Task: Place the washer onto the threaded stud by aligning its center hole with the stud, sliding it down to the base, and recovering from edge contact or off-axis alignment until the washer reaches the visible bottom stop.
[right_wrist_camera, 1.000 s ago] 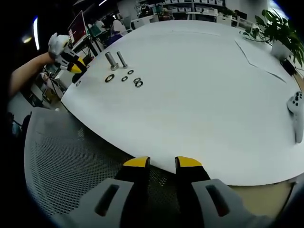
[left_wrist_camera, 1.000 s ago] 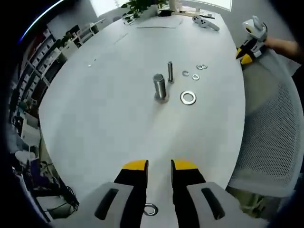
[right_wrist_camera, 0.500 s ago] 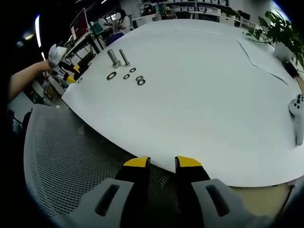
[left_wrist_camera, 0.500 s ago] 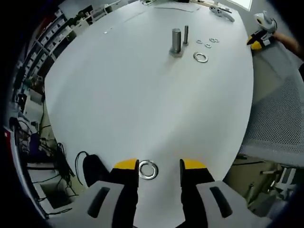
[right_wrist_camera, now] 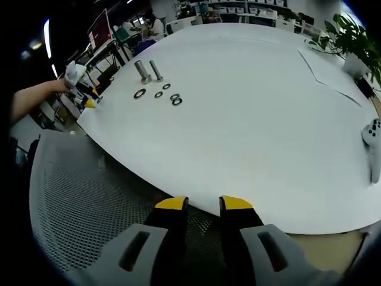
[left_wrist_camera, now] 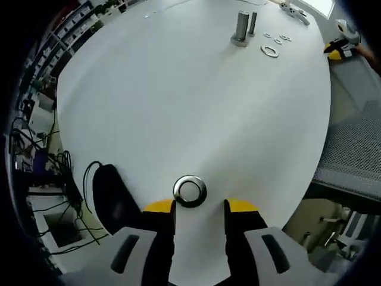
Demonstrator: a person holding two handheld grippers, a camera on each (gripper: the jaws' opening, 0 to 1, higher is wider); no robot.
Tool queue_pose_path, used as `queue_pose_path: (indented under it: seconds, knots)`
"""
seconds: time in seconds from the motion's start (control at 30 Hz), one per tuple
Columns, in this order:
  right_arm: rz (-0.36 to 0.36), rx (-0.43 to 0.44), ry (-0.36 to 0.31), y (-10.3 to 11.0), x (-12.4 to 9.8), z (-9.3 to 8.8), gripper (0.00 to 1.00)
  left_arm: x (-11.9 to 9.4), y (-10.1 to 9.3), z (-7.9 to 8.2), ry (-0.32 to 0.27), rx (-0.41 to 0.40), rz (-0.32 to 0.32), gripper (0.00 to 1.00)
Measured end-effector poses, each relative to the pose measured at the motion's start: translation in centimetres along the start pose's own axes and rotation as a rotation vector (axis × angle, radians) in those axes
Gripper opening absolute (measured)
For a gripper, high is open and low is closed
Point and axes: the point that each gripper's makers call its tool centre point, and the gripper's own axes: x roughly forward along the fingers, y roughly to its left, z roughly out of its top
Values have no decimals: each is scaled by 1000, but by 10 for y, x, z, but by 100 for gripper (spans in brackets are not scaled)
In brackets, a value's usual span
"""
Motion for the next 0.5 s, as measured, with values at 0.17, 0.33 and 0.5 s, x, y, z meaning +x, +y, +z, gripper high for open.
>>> queue_pose_path:
  seconds: [0.17, 0.33, 0.5]
  knots:
    - [-1, 3, -1, 0, 0, 0, 24, 0, -1, -2, 18, -51, -49, 29]
    - [-1, 5, -2, 0, 0, 0, 24, 3, 3, 3, 19, -31, -54, 26]
    - [0, 3, -1, 0, 0, 0, 24, 3, -3, 13, 29, 0, -51, 19]
